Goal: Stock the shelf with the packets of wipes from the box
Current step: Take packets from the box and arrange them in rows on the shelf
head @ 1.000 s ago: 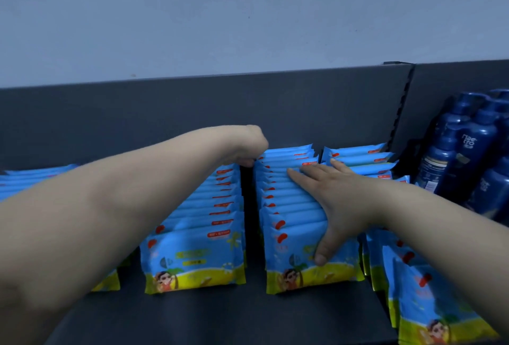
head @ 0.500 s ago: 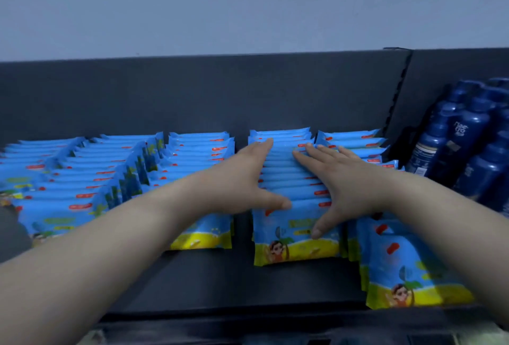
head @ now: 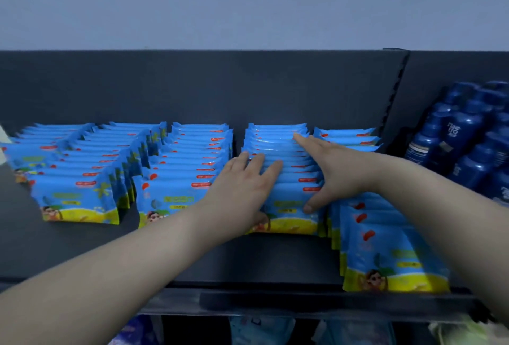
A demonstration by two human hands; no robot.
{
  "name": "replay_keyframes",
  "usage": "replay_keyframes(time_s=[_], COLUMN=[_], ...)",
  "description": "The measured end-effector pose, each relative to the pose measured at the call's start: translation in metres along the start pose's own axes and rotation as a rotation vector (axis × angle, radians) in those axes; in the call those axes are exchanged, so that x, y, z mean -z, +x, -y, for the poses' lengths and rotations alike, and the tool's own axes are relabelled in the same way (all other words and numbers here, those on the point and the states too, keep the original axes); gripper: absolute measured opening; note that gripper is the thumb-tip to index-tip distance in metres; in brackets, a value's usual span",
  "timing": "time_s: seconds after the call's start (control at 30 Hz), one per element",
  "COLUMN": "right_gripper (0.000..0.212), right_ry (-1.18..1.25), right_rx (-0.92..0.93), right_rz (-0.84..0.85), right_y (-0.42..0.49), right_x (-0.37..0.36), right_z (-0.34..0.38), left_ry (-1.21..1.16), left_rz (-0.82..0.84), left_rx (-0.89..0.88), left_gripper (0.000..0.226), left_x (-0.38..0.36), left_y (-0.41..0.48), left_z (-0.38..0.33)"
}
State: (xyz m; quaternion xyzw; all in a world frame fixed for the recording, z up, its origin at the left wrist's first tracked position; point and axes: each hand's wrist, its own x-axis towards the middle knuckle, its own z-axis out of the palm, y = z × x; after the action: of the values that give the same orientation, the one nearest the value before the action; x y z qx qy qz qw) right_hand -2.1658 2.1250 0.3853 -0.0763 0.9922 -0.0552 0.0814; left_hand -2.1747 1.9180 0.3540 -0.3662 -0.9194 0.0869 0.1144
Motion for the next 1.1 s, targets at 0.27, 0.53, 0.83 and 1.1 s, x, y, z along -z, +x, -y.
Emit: replay_keyframes(time_s=[0.27,0.53,0.83,1.1], right_gripper=[0.147,0.143,0.137,0.108], right_ry=[0.103,-0.041,-0.115,0.224], right_rx=[-0.020,0.037,0.036,0.047], right_rz=[0.046,0.061,0.109,-0.201], right_y=[0.001,-0.004,0.006,-0.062], right_x=[0.002,0.011,0.009,0.022], right_z=[-0.005,-0.001,0.003,-0.029], left_ry=[0.017,-0.076,-0.096,-0.149], left_rz=[-0.073,0.221,0.443,0.084], left_rx=[0.049,0.028,0.064,-0.084], left_gripper=[0.102,0.133,0.135,0.115], left_x=[-0.009,0.025,0.032,0.030], left_y=[-0.007,0.013,0.042,0.010], left_z=[-0.009,0.018,0.033,-0.009])
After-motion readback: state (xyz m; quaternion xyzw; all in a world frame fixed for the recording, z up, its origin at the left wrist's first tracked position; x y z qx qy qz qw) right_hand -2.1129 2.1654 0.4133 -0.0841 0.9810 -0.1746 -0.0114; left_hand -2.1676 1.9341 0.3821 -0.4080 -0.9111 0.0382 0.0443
